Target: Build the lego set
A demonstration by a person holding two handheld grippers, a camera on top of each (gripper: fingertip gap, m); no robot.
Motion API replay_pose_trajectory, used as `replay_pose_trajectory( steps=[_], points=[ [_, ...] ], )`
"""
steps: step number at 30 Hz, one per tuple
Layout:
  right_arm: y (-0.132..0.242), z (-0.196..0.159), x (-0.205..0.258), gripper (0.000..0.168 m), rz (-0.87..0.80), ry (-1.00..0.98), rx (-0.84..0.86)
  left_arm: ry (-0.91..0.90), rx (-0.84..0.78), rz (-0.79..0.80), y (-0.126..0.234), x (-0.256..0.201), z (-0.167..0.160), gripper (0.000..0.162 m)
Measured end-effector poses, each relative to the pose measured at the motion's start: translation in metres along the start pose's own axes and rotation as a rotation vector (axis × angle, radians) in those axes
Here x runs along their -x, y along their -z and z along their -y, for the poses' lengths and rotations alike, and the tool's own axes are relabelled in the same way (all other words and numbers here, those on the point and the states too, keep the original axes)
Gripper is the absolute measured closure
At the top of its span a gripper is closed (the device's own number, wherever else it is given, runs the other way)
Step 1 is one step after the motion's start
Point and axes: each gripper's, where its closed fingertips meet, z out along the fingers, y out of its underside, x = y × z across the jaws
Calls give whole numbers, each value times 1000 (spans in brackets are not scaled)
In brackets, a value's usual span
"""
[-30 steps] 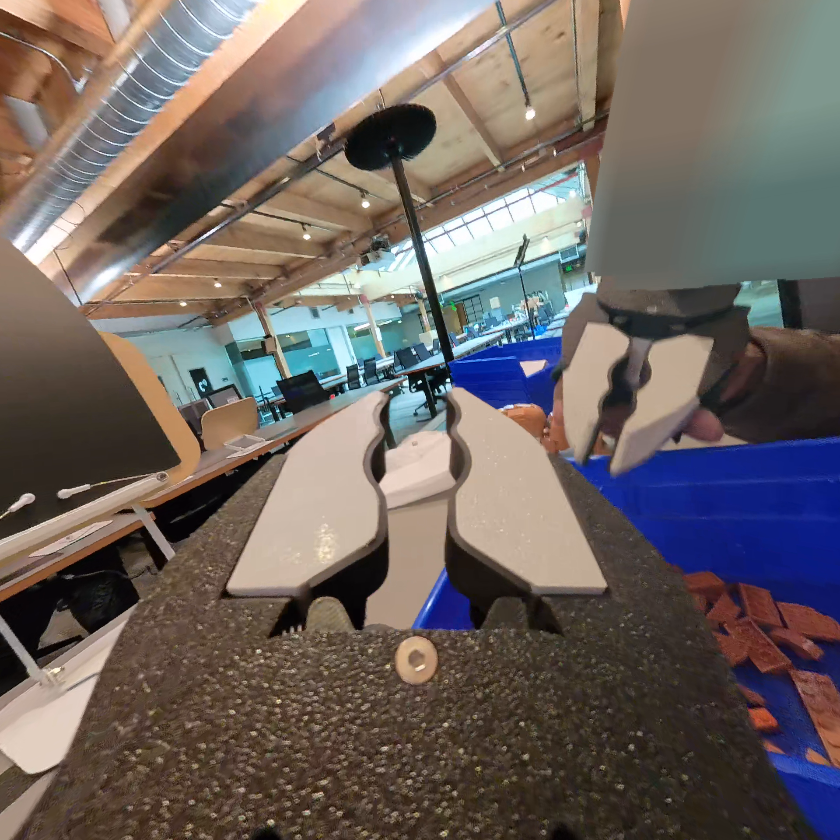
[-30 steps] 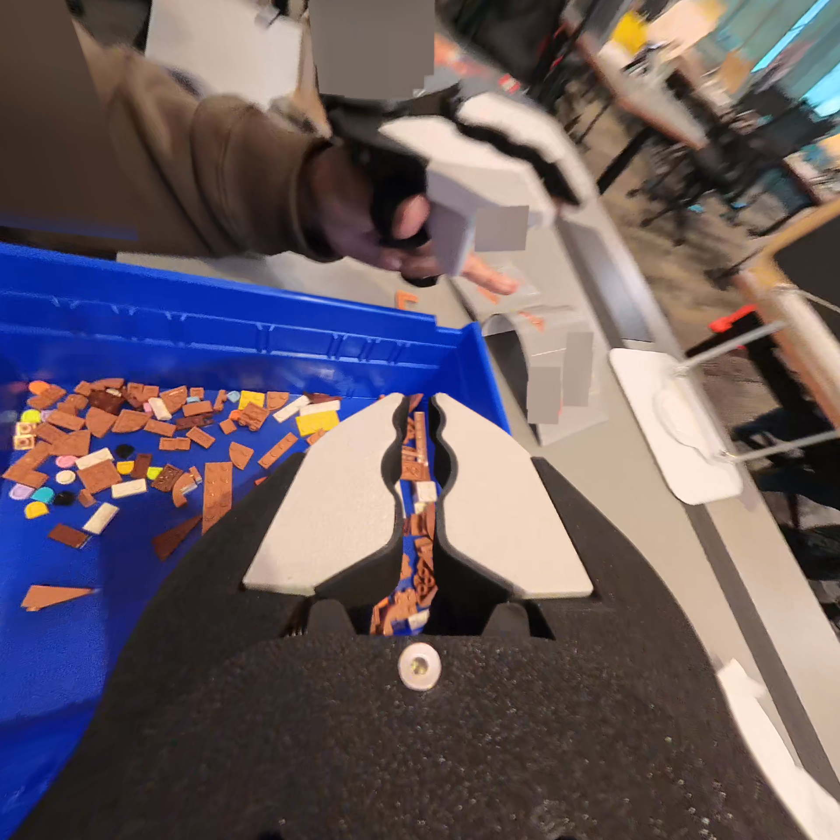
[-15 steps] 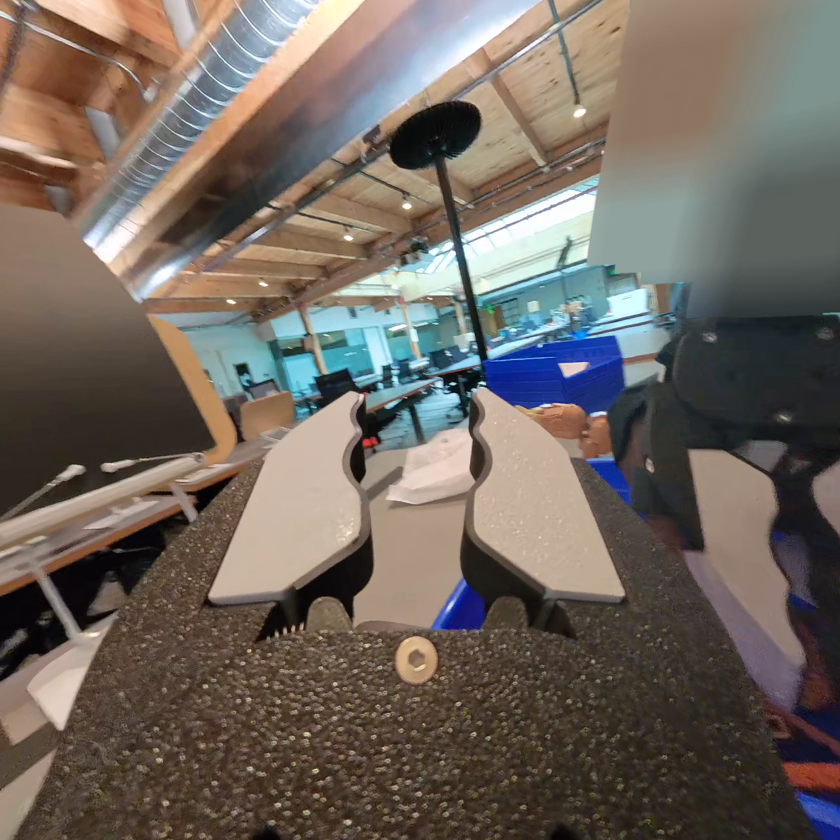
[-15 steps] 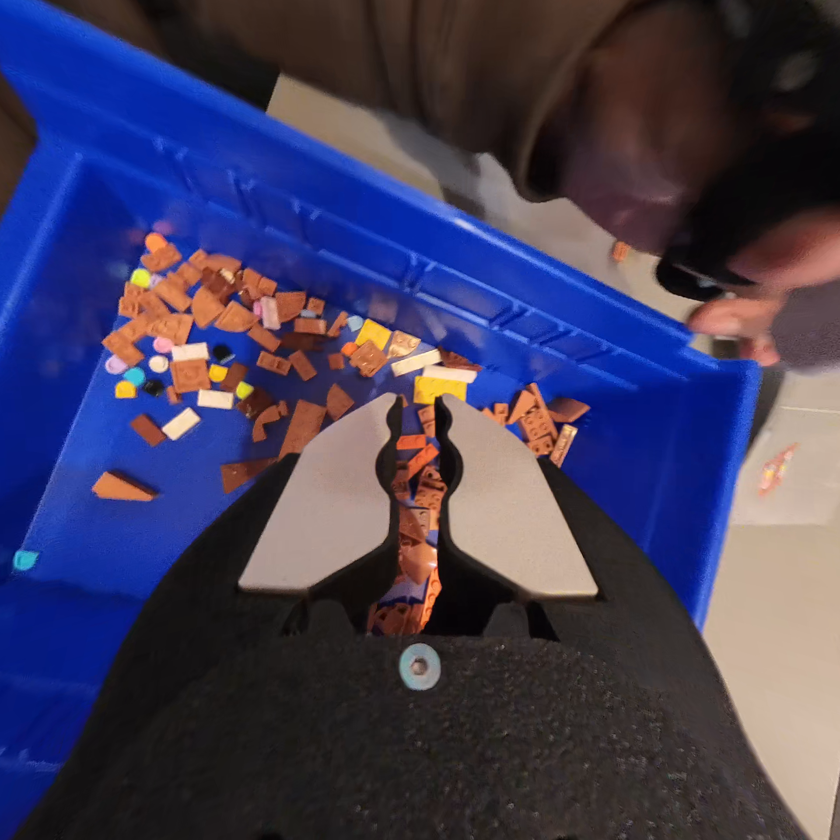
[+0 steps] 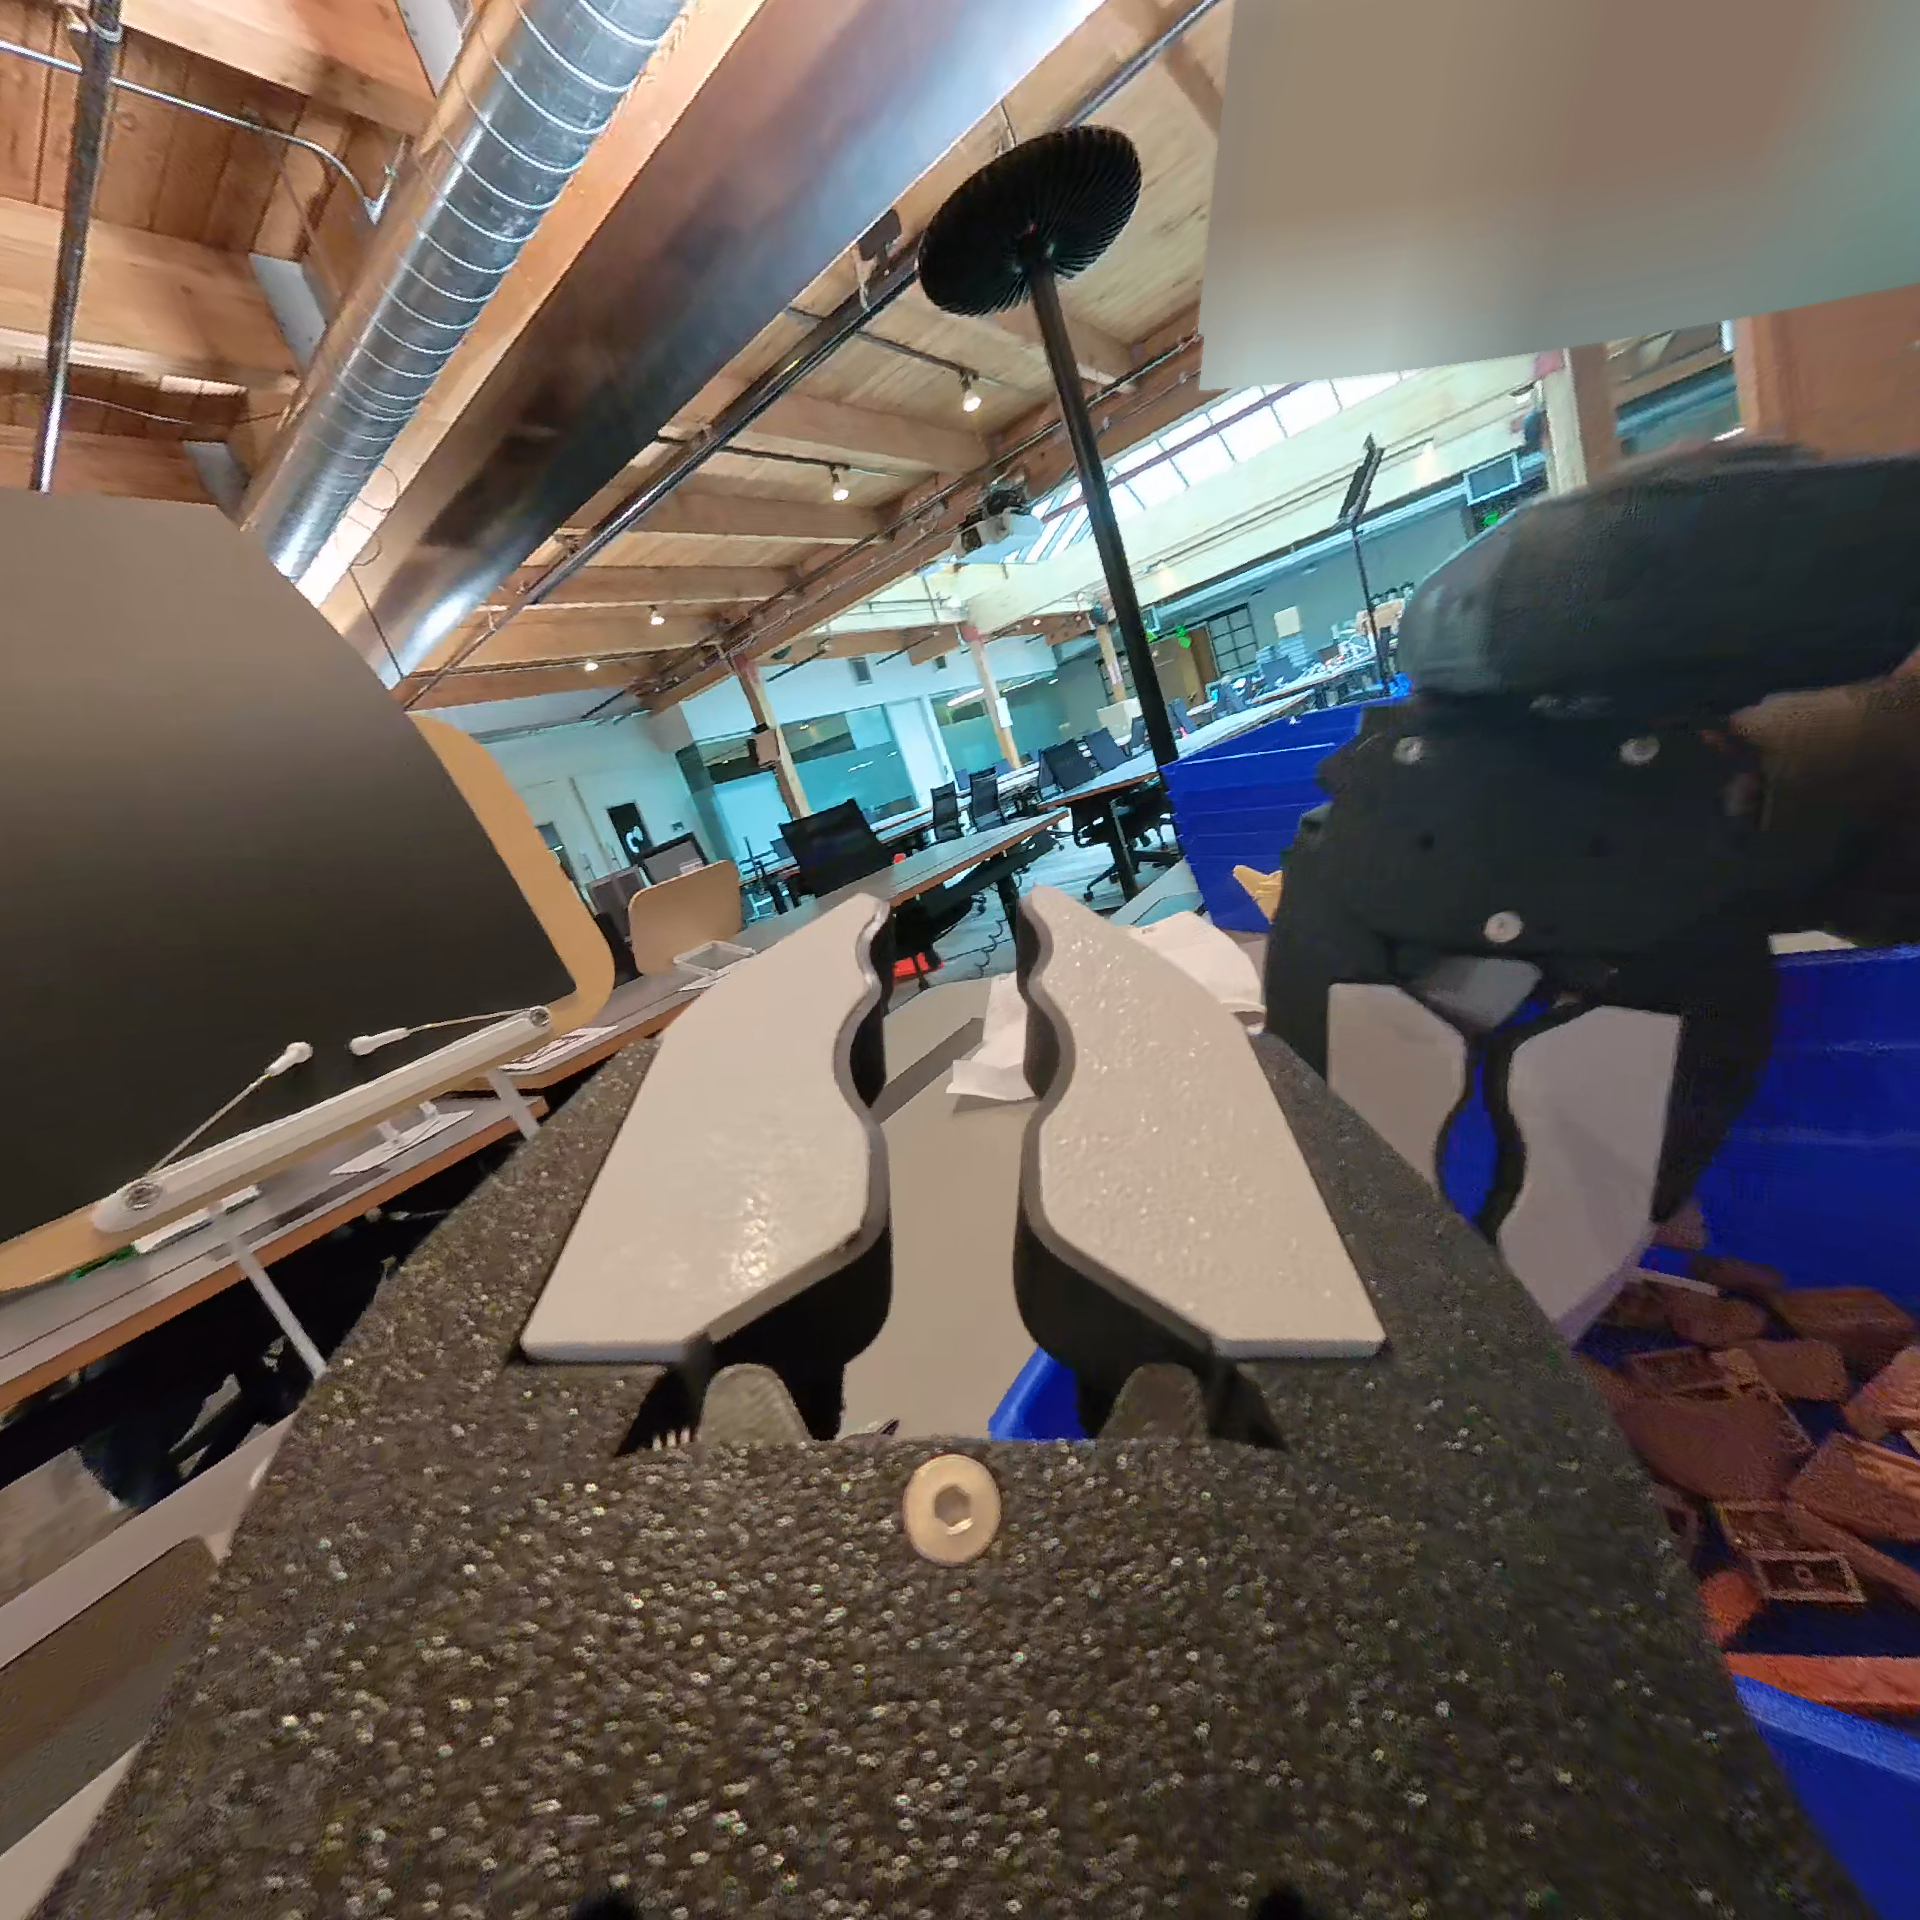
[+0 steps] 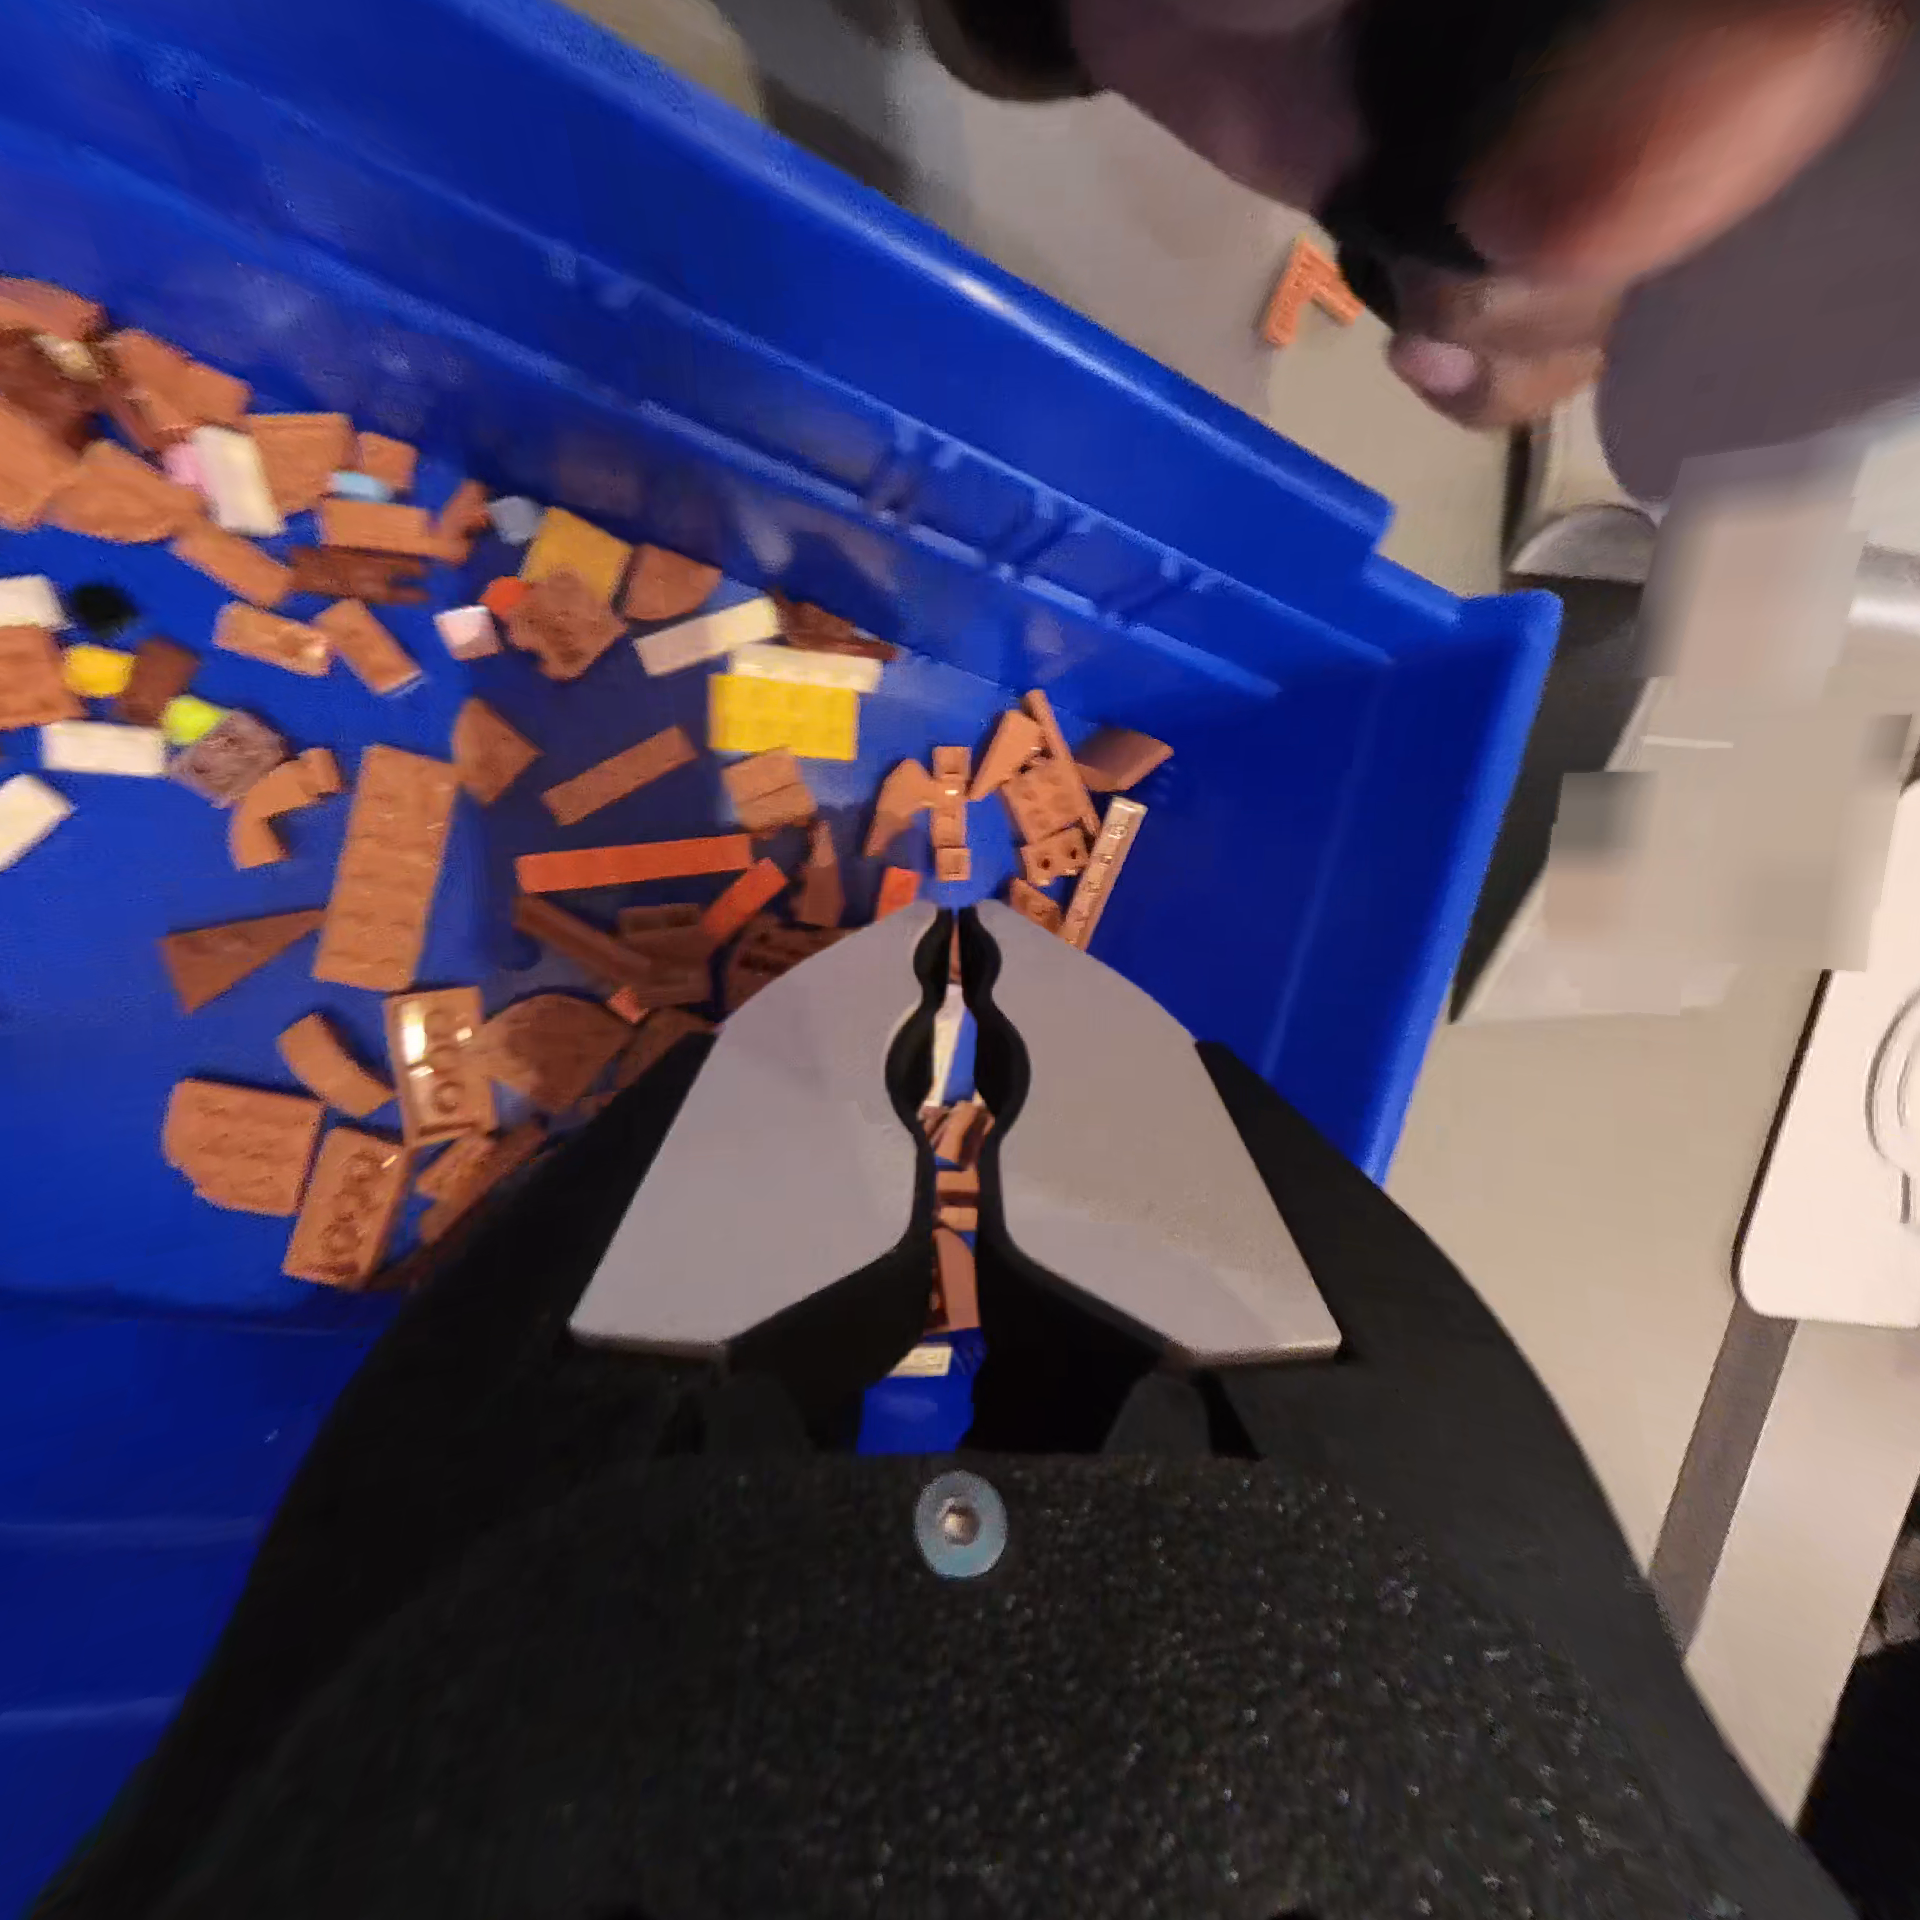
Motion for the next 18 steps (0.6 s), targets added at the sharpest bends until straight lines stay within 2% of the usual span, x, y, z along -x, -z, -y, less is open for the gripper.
replay_pose_trajectory(
  steps=[7, 13, 18],
  points=[
    [-32, -16, -19, 166, -35, 1, 138, 7, -10, 30, 6, 11, 6, 143],
    [-41, -24, -19, 163, -22, 42, 219, -3, -14, 32, 6, 10, 10, 143],
    [-45, -23, -17, 159, -24, 153, 281, -10, -9, 33, 5, 8, 8, 143]
  ],
)
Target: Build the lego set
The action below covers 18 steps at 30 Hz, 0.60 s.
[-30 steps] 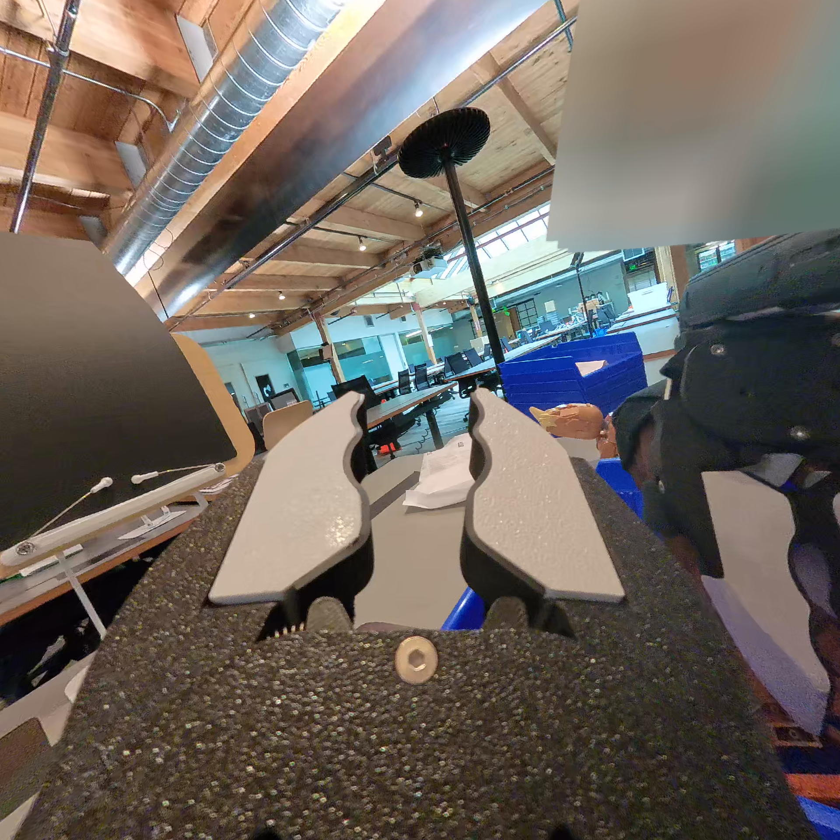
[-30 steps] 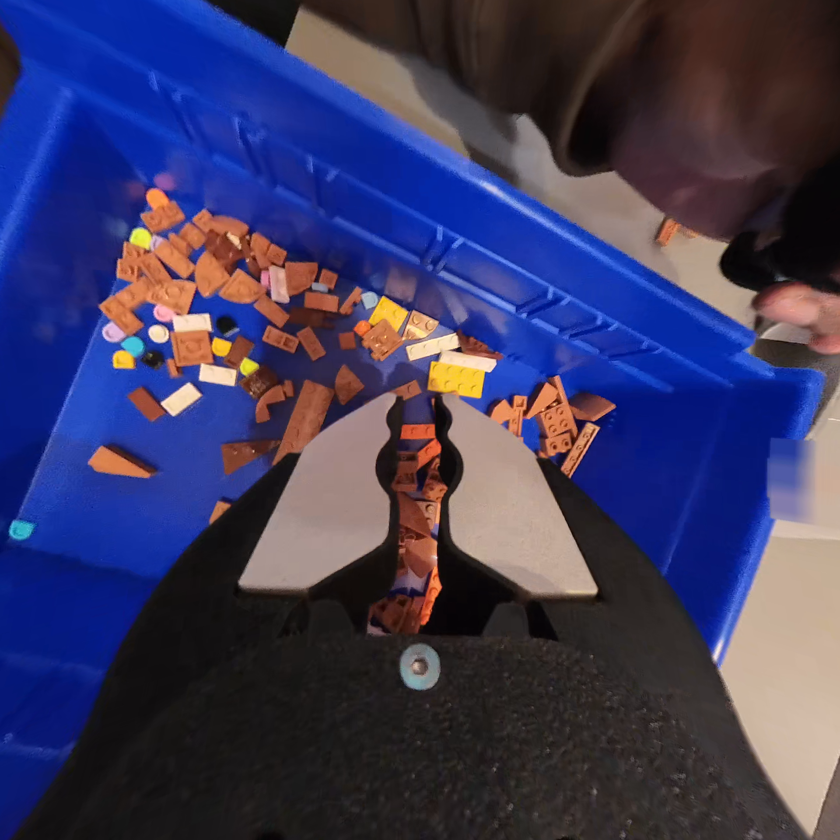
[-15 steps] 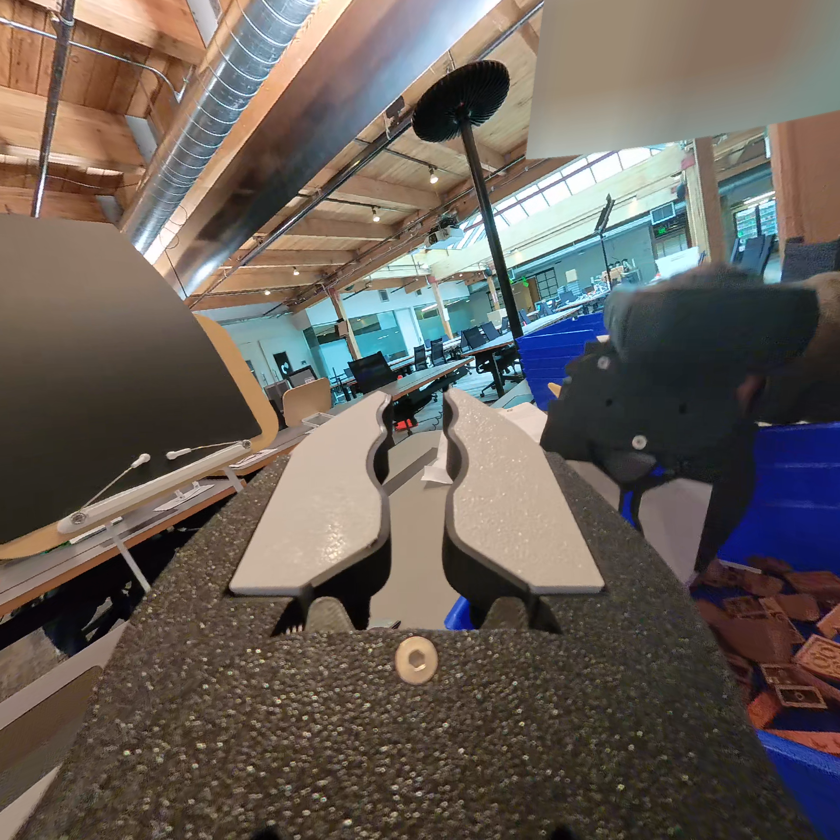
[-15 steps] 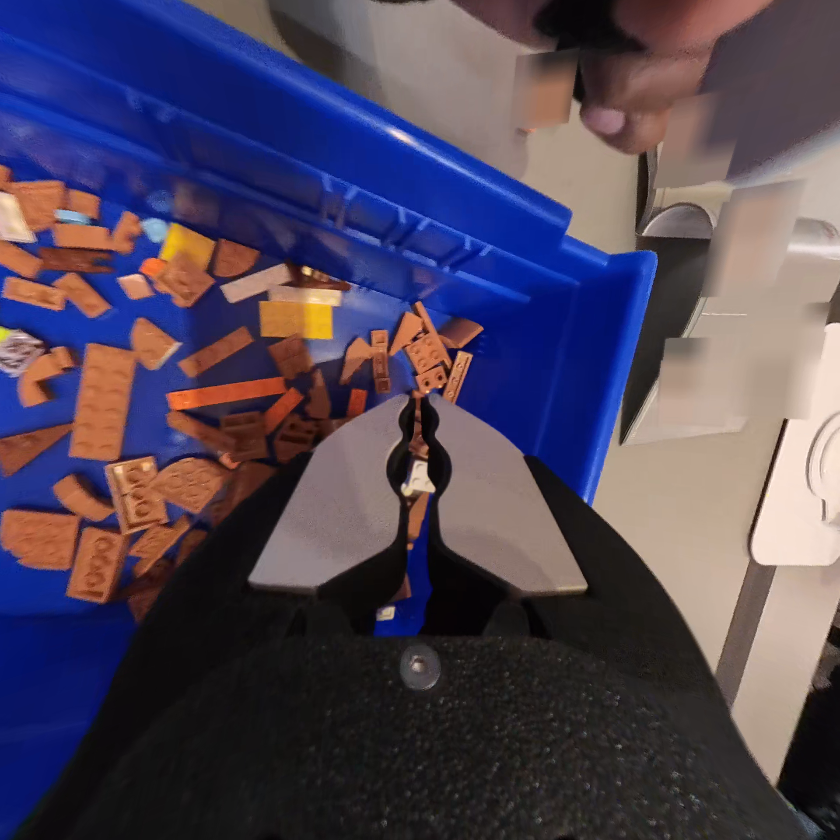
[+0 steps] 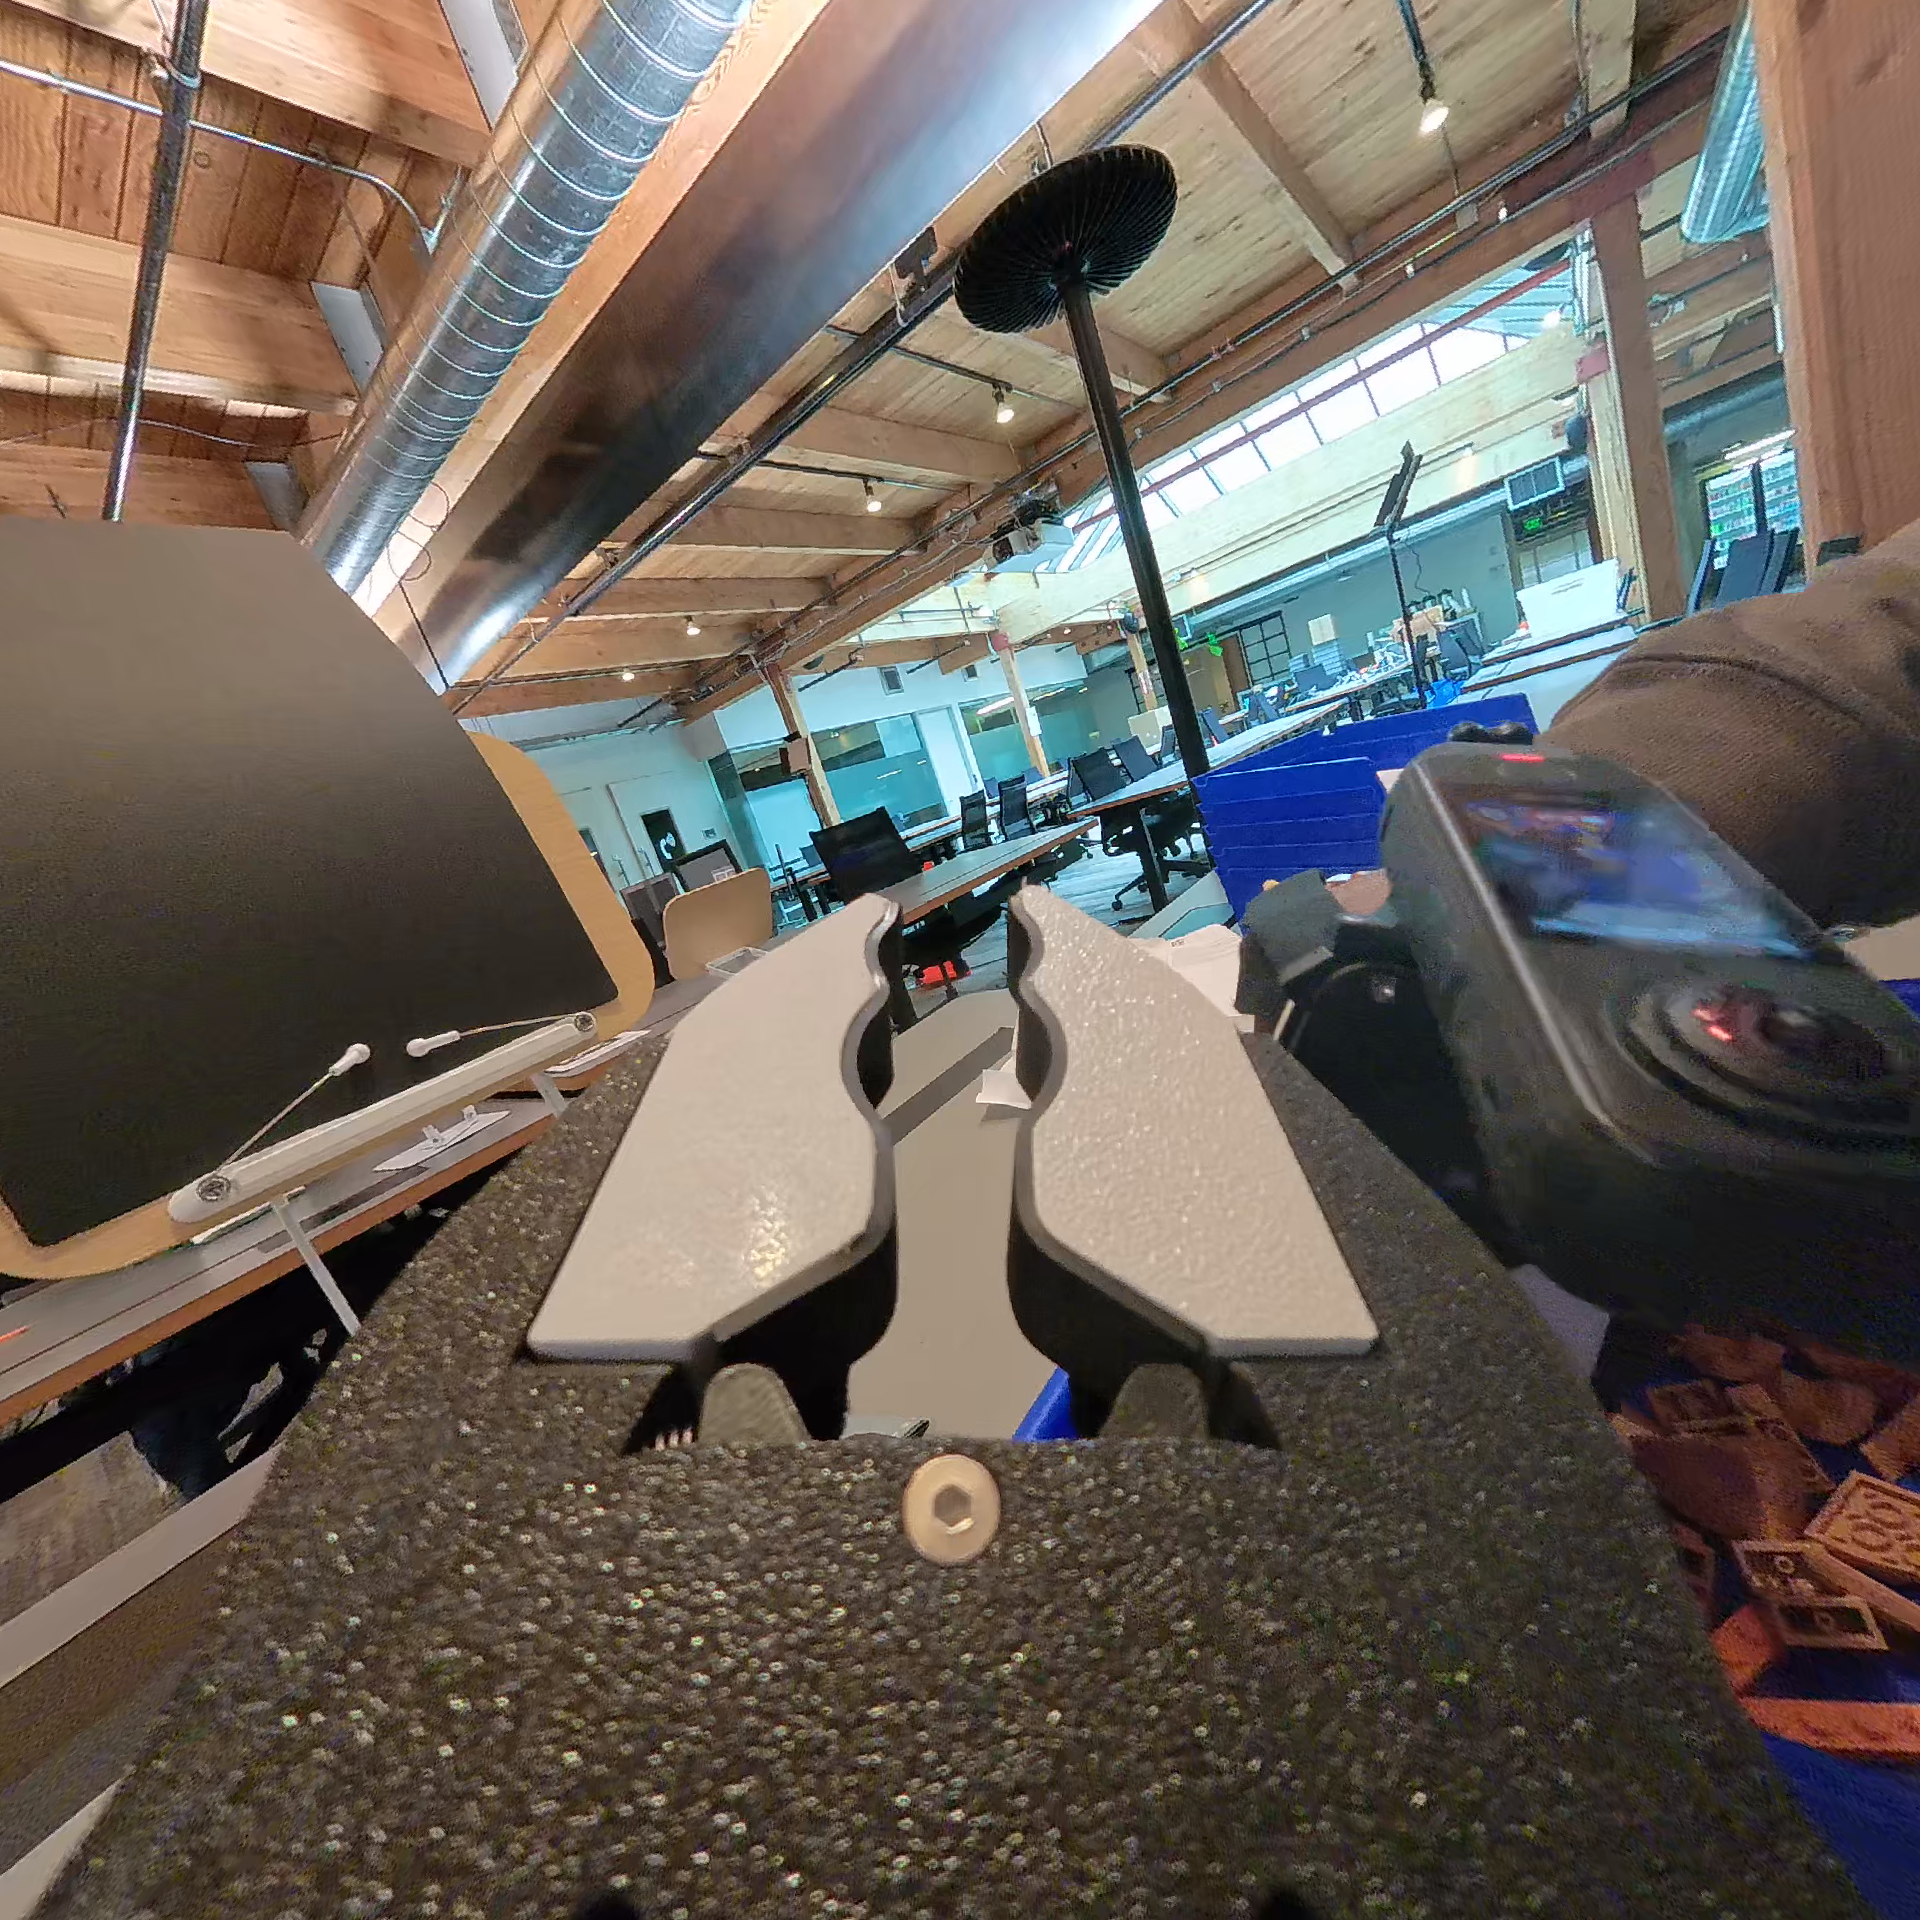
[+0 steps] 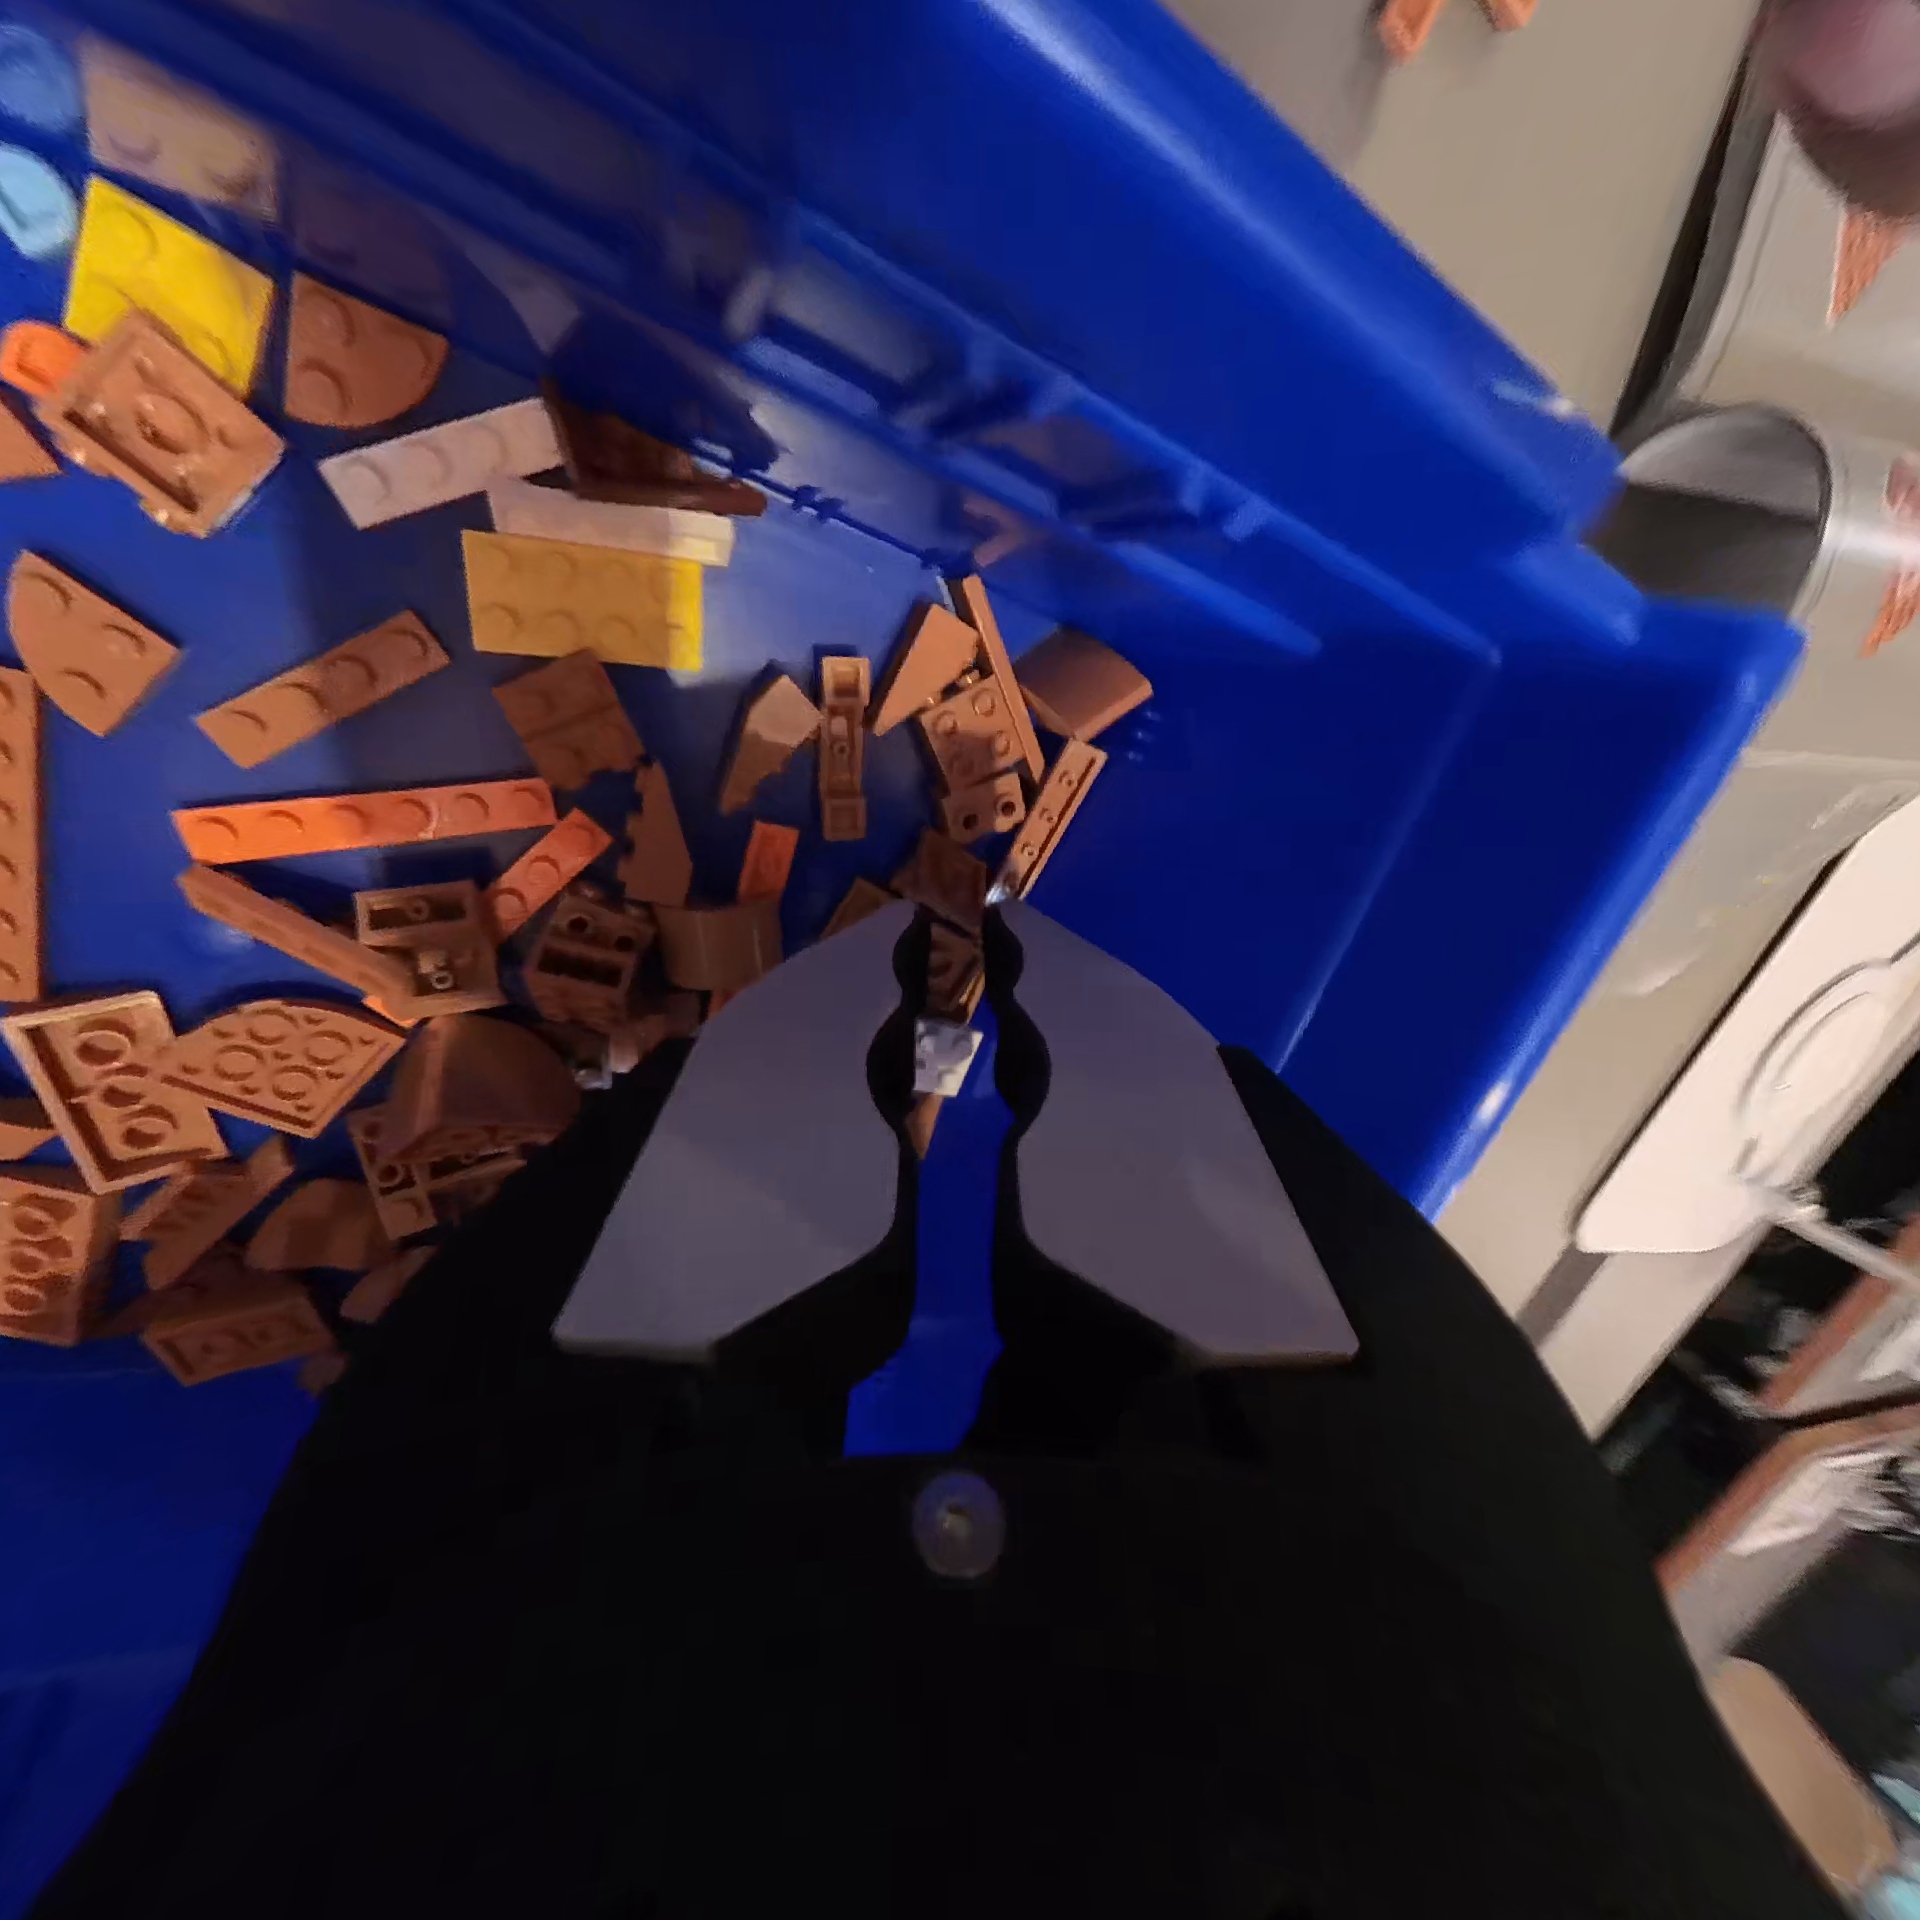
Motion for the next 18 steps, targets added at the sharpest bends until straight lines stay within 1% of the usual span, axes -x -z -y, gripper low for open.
replay_pose_trajectory(
  steps=[3, 5, 10, 13, 16, 18],
  points=[
    [-6, 0, 0, 157, -36, 107, 32, -1, -2, 5, 0, 0, 0, 143],
    [-9, 1, 1, 157, -34, 138, 35, -3, -2, 8, 1, 1, 0, 143],
    [-12, -1, 10, 156, 44, 154, 52, 2, -2, 10, 1, 2, -1, 143],
    [-11, -6, 15, 151, 85, 147, 79, 0, -1, 13, 2, 3, -1, 143],
    [-3, -13, 26, 155, 173, 115, 88, 4, -6, 18, 3, 5, 1, 144],
    [4, -17, 26, 158, 183, 100, 83, 10, -8, 19, 3, 6, 2, 144]
  ],
)
